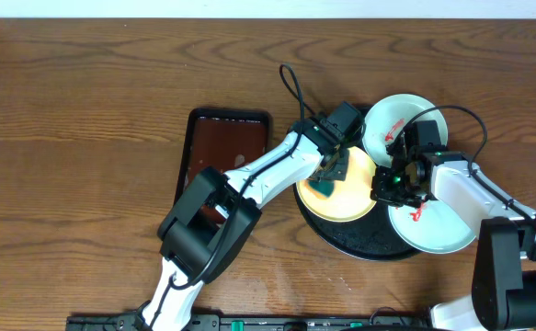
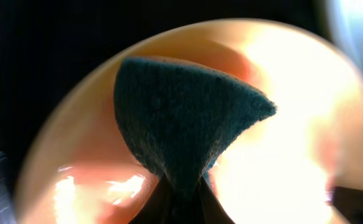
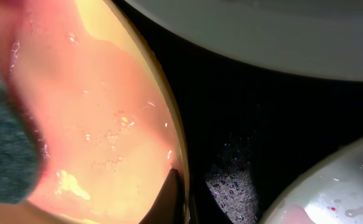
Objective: Clean dirty plates on tray and stack at the side
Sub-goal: 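Scrub the yellow plate with the sponge while the right gripper holds its rim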
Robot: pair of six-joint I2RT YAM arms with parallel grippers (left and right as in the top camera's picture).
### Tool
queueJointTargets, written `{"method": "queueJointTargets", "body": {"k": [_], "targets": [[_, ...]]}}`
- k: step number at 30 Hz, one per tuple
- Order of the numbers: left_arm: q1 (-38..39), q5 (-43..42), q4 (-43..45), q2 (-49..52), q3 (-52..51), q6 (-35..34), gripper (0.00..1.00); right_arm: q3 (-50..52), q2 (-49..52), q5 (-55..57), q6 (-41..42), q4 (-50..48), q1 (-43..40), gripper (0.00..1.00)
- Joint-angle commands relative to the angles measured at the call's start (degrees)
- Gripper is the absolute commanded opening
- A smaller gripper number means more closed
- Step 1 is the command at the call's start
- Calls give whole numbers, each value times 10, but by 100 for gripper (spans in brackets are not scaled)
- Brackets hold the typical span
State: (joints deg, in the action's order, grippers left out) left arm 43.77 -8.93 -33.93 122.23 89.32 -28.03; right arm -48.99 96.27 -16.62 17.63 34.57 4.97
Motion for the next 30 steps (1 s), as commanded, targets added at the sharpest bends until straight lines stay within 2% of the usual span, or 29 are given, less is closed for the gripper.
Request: {"method": "queueJointTargets", "body": {"k": [1, 9, 16, 21, 22, 24, 27, 30], "targets": [[23, -101, 21, 21, -4, 19, 8, 7, 15, 40, -5, 1, 4, 1], [62, -109, 13, 21, -14, 21, 8, 7, 15, 39, -5, 1, 4, 1], [53, -104, -5, 21, -14, 25, 8, 7, 15, 39, -5, 3, 4, 1], [28, 59, -55, 21, -14, -17, 8, 7, 15, 39, -5, 5, 4, 1], [14, 151, -78, 20, -10, -25, 8, 7, 15, 39, -5, 5, 4, 1], [5, 220, -104, 18, 0, -27, 8, 7, 15, 39, -5, 5, 4, 1], [0, 271, -134, 13, 21, -27, 8, 7, 15, 39, -5, 5, 4, 1], [0, 283, -159, 5, 51, -27, 8, 7, 15, 40, -5, 5, 4, 1]]}}
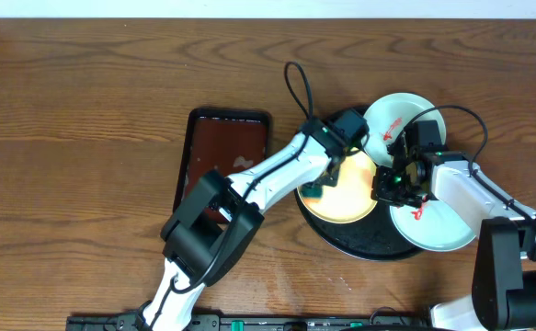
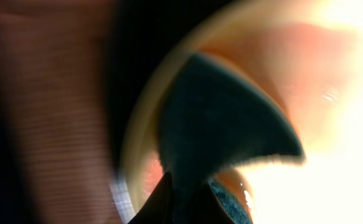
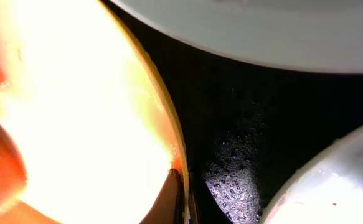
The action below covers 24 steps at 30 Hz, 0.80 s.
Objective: Clean dirty plates on tray and stack at the side
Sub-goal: 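Scrub the yellow plate with the sponge while the right gripper holds its rim, then return the sponge to the black tray with the left gripper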
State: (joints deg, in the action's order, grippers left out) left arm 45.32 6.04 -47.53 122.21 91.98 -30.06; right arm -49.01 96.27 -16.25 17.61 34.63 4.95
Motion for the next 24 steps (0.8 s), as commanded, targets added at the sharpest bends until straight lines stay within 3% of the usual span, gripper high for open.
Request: {"method": "queueJointTargets", "body": {"k": [1, 7, 11, 15, 20, 24], "targets": [[-15, 133, -30, 3, 33, -7, 8, 8, 15, 36, -5, 5, 4, 1], [-17, 113, -88, -22, 101, -6, 8, 8, 15, 36, -5, 5, 4, 1], [-31, 45, -108, -59, 104, 0, 8, 8, 15, 36, -5, 4, 4, 1], [-69, 23, -156, -99, 104, 2, 8, 7, 15, 36, -15, -2, 4, 1], [-143, 22, -209, -126, 102, 53, 8, 8, 15, 35, -31, -20, 4, 2], [-190, 19, -208, -126, 61, 74, 8, 8, 15, 35, -36, -27, 4, 4]]}}
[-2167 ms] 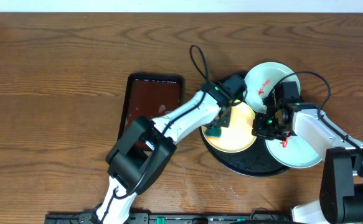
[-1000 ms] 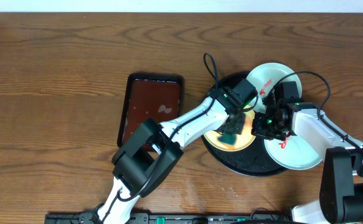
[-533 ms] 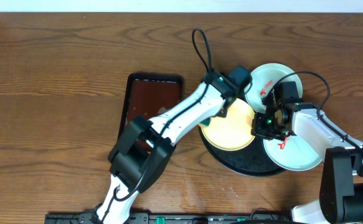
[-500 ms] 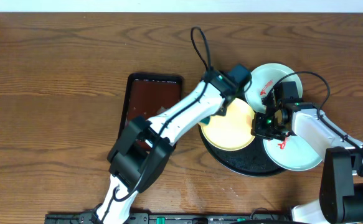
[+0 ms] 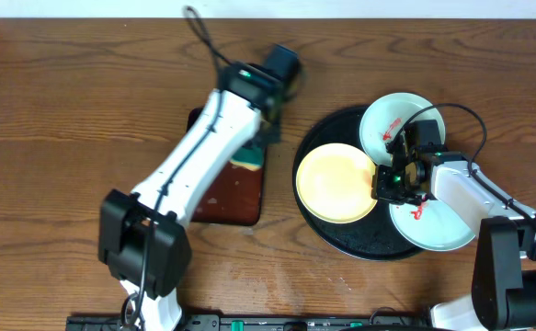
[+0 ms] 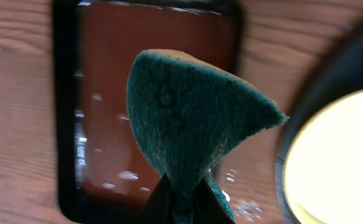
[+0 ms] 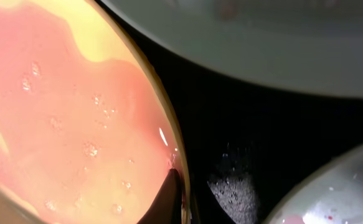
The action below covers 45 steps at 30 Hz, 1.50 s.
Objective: Clean dirty plates on tray and stack at the side
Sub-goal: 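Return the sponge to the black tray with the left gripper, then lift the yellow plate by its rim with the right gripper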
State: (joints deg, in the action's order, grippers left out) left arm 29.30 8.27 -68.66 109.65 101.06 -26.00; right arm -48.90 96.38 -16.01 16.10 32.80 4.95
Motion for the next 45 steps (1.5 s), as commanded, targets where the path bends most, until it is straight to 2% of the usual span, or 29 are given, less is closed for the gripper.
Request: {"method": "queueJointTargets", "body": {"k": [1, 5, 8, 9, 11, 13, 15, 19, 21, 27, 35, 39, 42, 43, 44, 45], "targets": [[-38, -4, 11, 0, -49, 33, 8, 6, 14, 33, -21, -10, 4, 4], [-64, -30, 71, 0, -139, 43, 8, 7, 14, 33, -21, -11, 4, 9], [-78, -49, 87, 0, -165, 46, 8, 7, 14, 33, -21, -11, 4, 12], [-81, -54, 86, -1, -164, 46, 8, 7, 14, 33, -21, -12, 4, 12], [-87, -63, 86, -10, -164, 51, 11, 6, 14, 26, -21, -14, 4, 3], [-89, -64, 86, -28, -163, 53, 14, 3, 13, 10, -20, -13, 4, 1], [-89, -64, 85, -54, -163, 57, 17, -4, 6, 5, -19, -3, 4, 1], [-89, -64, 84, -116, -163, 57, 34, -9, -48, 15, -16, 4, 4, 1], [-89, -64, 84, -142, -163, 57, 38, -9, -83, 30, -16, 7, 5, 1], [-89, -64, 72, -189, -163, 56, 42, -9, -186, 139, -16, 26, 37, 1], [-89, -63, 50, -271, -163, 57, 43, -9, -289, 390, -15, 49, 135, 1], [-89, -63, 47, -332, -163, 56, 52, -9, -319, 496, -14, 49, 198, 1], [-89, -64, 46, -367, -163, 56, 53, -9, -325, 564, -27, 45, 241, 1], [-89, -64, 44, -378, -163, 56, 56, -9, -325, 577, -37, 44, 256, 1], [-89, -64, 43, -388, -163, 56, 66, -9, -323, 586, -45, 42, 270, 1], [-89, -64, 42, -395, -163, 56, 72, -9, -323, 594, -50, 42, 282, 1]]}}
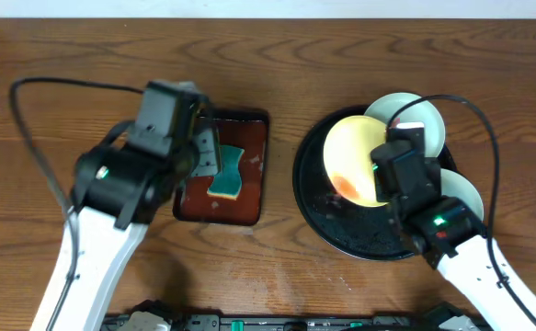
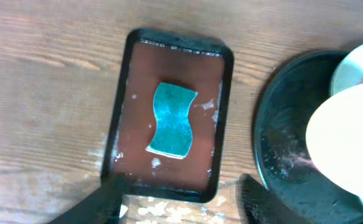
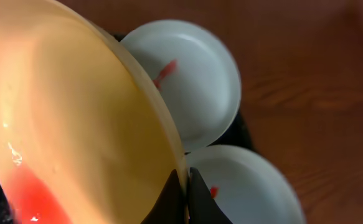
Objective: Clean dirty plates on tray and stack at the side
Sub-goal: 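Lift the yellow plate by its rim with the right gripper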
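A yellow plate hangs tilted over the round black tray, with reddish liquid pooled at its low edge. My right gripper is shut on the yellow plate's rim. Two white plates with red smears, one at the back and one to the right, lie on the round tray. The back white plate and the nearer white plate show behind the yellow one. A teal sponge lies in the small rectangular tray. My left gripper hovers open above that tray.
The small rectangular tray holds reddish water around the sponge. Suds or droplets speckle the wooden table in front of it. Bare wood lies left of it and along the back.
The sponge left my left gripper and now lies flat in the small tray; that gripper is open and higher. The yellow plate went from flat on the round tray to lifted and tilted.
At first my left gripper pressed the sponge on the yellow plate while my right pinched its rim. Then the sponge was at the plate's left edge, then over the small tray. Now the sponge rests in that tray and the right gripper holds the plate up.
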Robot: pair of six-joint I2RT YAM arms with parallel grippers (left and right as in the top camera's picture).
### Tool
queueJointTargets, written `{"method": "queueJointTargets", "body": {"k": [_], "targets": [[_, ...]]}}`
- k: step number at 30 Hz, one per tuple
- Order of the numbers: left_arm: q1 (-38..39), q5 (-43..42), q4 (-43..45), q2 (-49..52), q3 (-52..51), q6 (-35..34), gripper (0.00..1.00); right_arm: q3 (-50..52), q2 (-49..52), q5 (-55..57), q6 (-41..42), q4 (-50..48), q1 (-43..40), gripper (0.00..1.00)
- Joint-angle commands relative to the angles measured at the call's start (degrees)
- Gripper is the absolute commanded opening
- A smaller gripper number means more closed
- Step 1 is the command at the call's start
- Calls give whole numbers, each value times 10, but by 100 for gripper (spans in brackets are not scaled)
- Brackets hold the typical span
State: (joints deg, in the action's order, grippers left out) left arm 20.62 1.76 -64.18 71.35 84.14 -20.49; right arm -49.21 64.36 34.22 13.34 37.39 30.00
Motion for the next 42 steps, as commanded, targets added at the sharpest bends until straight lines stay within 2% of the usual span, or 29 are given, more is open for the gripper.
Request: {"method": "queueJointTargets", "body": {"k": [1, 5, 12, 18, 27, 34, 42], "targets": [[-2, 2, -2, -19, 6, 1, 82, -6, -3, 103, -28, -4, 47, 1], [-2, 2, -2, -32, 6, 1, 82, -6, -3, 162, -36, -6, 94, 1], [-2, 2, -2, -32, 6, 1, 83, -6, -3, 228, -136, -14, 168, 1], [-2, 2, -2, -32, 6, 1, 83, -6, -3, 276, -148, -14, 215, 1], [-2, 2, -2, -32, 6, 1, 83, -6, -3, 301, -148, -17, 226, 1], [-2, 2, -2, -32, 6, 1, 83, -6, -3, 301, -197, -32, 226, 1], [-2, 2, -2, -32, 6, 1, 83, -6, -3, 300, -203, -34, 226, 1]]}}
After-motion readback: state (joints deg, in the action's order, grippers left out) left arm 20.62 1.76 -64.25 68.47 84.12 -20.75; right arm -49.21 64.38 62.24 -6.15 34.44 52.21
